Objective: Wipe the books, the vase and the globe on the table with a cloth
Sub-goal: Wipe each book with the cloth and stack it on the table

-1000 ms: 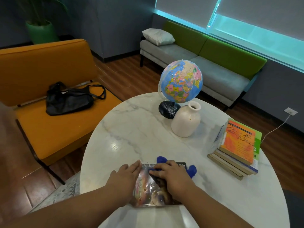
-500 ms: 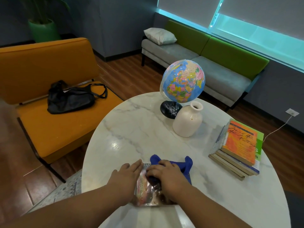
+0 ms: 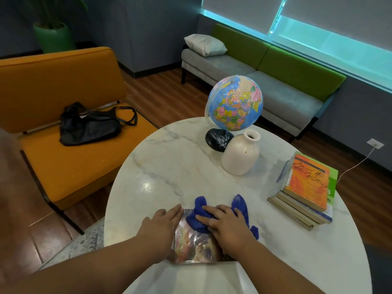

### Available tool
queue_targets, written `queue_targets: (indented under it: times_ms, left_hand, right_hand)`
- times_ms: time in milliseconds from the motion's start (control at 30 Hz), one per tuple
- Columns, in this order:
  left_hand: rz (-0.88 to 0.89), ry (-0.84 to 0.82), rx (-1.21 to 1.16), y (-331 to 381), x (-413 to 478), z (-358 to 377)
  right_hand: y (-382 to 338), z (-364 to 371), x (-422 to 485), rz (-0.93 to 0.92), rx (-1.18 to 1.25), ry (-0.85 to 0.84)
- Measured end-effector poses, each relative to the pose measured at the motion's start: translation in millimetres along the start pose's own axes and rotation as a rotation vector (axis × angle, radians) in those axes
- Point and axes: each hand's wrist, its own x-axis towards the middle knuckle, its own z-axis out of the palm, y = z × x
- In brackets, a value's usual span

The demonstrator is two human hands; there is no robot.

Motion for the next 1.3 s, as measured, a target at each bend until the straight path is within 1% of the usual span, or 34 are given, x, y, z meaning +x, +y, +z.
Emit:
queue_targets:
  times_ms: [100,200,267,333,433,467,533,600,800,933,1000,1033,1100,1167,1200,1300]
  left_hand:
    - [-0.008,0.003,-0.007,-0.8,0.5,1.9]
    - [-0.014,0.006,0.002,-1.0,1.5,4.2]
    - [-0.012,0.007,0.005,-0.5,1.4,3.9]
    - [-0.006,0.001,0.005,-1.1,-0.3,1.9]
    - [0.003,0.002,0.003,-1.8,-2.0,0.5]
    - [0.004,0.007,0.0,-1.7,-2.4,0.3]
    - [0.006,0.019,-0.005,-1.8,-3.3,0.4]
    - [0.009,0.025,0.0,-1.6,-3.7,-0.4]
    - [0.018,0.029,0.008,-0.7,-4.2,-1.0]
    - [0.02,0.03,0.011,0.3,-4.7,-1.8]
    - [0.019,0.029,0.01,0.4,-4.7,-1.7]
    - [0.018,0.028,0.008,0.2,-4.6,-1.5]
    - [0.02,0.026,0.004,-0.6,-4.3,-0.7]
    - [0.022,0.026,0.004,-0.6,-3.7,-0.3]
    - [0.022,0.027,0.005,-0.6,-3.4,-0.3]
    - [0.018,0.021,0.009,-0.4,-3.0,-0.8]
  right_hand:
    - [-14.1,4.0,4.9,0.072,-0.052,0.056]
    - [-27.8,10.5,5.0,0.006,-0.07,0.066]
    - [-19.9,13.9,0.5,-0.014,-0.069,0.053]
    - [-6.4,16.6,-4.3,0.044,-0.033,0.069]
    - [12.1,12.0,-9.9,0.195,0.059,0.155]
    - [17.6,6.5,-10.6,0.247,0.11,0.185]
    - [27.2,-6.1,-11.9,0.338,0.311,0.292]
    - [32.7,-25.1,-17.0,0.367,0.532,0.43]
    - [23.5,-84.4,-37.9,0.321,0.884,0.633]
    - [12.4,-91.2,-48.7,0.262,0.996,0.764]
    - [11.5,-80.5,-48.6,0.259,0.938,0.753]
    - [13.5,-70.6,-46.8,0.271,0.871,0.704]
    - [21.8,-42.5,-42.6,0.319,0.674,0.541]
    - [25.5,-13.2,-41.4,0.328,0.478,0.409]
    - [24.2,0.1,-41.1,0.289,0.385,0.377]
    - [12.1,29.0,-40.0,0.07,0.168,0.253]
